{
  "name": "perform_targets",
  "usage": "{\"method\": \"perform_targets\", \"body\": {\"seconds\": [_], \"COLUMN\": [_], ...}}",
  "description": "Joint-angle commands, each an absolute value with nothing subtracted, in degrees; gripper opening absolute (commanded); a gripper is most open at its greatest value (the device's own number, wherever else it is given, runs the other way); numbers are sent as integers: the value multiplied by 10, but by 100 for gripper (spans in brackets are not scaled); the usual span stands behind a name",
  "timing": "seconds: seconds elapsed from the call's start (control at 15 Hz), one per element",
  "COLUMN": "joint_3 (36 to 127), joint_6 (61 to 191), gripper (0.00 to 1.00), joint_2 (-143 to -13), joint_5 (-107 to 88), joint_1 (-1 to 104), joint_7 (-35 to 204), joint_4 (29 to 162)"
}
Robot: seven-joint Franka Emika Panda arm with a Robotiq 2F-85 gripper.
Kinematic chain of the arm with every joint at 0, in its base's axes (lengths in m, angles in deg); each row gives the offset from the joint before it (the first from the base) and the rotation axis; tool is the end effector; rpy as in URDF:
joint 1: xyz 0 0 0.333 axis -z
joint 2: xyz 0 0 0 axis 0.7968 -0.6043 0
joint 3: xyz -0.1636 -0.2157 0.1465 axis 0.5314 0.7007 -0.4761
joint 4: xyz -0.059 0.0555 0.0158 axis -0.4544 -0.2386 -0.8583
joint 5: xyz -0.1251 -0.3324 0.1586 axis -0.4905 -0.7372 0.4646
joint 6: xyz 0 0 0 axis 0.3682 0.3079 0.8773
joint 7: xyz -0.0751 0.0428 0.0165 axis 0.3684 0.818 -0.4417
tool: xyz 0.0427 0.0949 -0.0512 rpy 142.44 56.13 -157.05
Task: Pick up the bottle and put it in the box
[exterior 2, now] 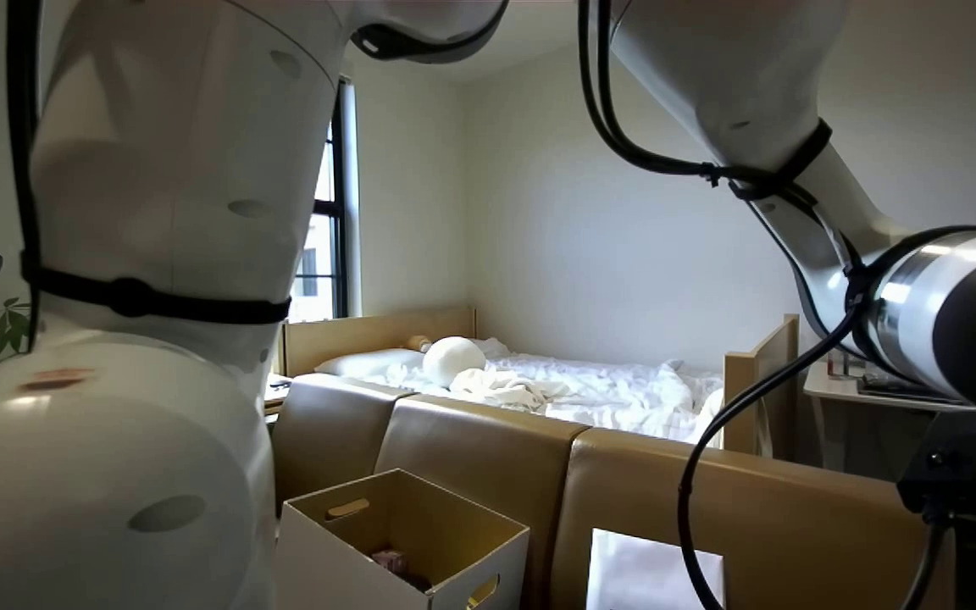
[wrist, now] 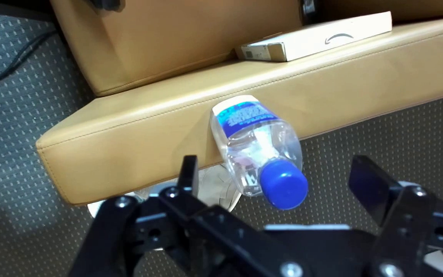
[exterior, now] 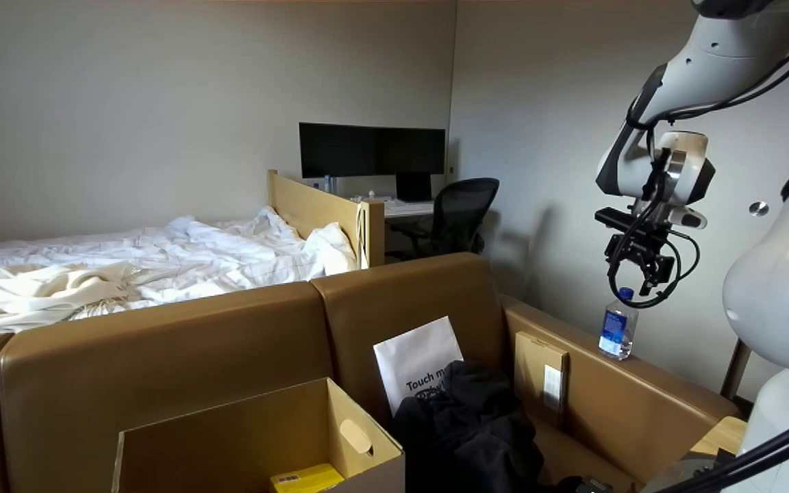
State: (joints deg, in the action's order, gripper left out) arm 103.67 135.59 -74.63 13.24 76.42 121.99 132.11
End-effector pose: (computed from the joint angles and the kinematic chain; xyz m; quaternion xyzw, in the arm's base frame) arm 0.3483 -0.4164 0.2657 -0.5948 0.8012 -0.0396 0.0525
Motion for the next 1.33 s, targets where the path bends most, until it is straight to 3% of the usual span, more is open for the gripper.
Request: {"method": "perform_targets", "body": {"seconds": [0.0,0.8,1.27], "joint_3": [1041,1064,1011], "joint_6": [1363,1391,1364], "gripper": [100,100,100], "joint_2": [-753,-812,-828], "joint_5": [136,126,206], "joint_1": [766,770,800], "joint_7": [1239,1270,1220], "joint_4": [1321,1278,1242]}}
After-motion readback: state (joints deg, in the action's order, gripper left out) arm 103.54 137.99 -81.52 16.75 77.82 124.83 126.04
